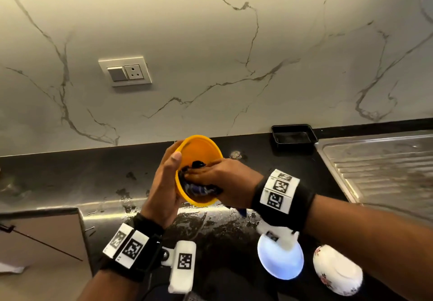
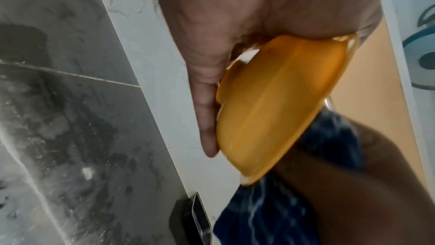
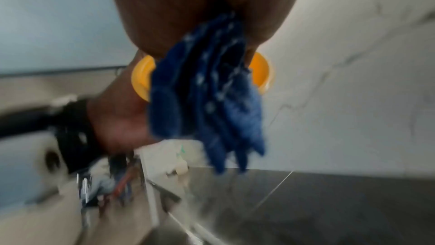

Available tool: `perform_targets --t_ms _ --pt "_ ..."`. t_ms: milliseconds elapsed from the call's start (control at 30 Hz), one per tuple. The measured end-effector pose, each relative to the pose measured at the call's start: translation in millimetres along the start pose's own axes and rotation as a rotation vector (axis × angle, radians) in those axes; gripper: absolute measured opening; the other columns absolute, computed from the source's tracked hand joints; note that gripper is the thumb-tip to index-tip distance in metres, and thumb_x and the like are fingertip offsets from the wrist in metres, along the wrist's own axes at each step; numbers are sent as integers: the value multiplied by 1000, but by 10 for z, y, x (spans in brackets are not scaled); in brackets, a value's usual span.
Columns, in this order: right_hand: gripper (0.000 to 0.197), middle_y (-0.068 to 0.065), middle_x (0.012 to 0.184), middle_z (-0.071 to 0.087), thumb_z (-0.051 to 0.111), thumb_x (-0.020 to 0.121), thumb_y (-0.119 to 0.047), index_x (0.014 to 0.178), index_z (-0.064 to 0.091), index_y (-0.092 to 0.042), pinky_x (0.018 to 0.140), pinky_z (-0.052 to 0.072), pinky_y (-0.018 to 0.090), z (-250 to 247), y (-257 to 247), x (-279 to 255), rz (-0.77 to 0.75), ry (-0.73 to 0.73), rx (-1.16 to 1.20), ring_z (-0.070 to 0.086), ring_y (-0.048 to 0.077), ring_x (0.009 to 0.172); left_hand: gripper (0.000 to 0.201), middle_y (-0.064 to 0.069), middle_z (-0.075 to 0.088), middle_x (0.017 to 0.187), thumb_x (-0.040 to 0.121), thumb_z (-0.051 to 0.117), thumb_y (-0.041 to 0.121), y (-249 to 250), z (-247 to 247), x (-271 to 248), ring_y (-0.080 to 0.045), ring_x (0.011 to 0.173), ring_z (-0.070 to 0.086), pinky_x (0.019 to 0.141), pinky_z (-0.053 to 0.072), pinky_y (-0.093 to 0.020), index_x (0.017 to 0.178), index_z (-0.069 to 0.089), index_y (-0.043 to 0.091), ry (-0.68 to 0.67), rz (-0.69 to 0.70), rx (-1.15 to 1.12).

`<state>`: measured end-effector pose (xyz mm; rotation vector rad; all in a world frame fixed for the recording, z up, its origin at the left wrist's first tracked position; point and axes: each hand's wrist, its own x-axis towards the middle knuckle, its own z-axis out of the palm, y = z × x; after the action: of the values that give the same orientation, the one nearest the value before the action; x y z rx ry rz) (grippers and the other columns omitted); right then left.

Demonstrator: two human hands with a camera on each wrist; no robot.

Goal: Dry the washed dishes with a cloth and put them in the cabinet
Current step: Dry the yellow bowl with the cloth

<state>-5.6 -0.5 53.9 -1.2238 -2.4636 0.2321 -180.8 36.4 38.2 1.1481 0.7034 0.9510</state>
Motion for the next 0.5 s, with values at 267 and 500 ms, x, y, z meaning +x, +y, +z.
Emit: perform_targets --t_ms 267,500 --pt "58 4 127 68 64 87 -1 140 57 -24 91 53 35 -87 -30 61 242 155 171 65 27 109 102 -13 65 135 66 71 80 16 75 64 -35 121 64 90 59 -51 146 48 21 -15 -21 15" --pt "45 8 132 65 61 85 -6 130 65 -10 106 47 47 -127 167 23 -147 -24 -446 59 32 124 104 -12 63 138 64 73 79 47 -15 84 -37 122 64 88 58 -57 148 46 24 -80 -107 -21"
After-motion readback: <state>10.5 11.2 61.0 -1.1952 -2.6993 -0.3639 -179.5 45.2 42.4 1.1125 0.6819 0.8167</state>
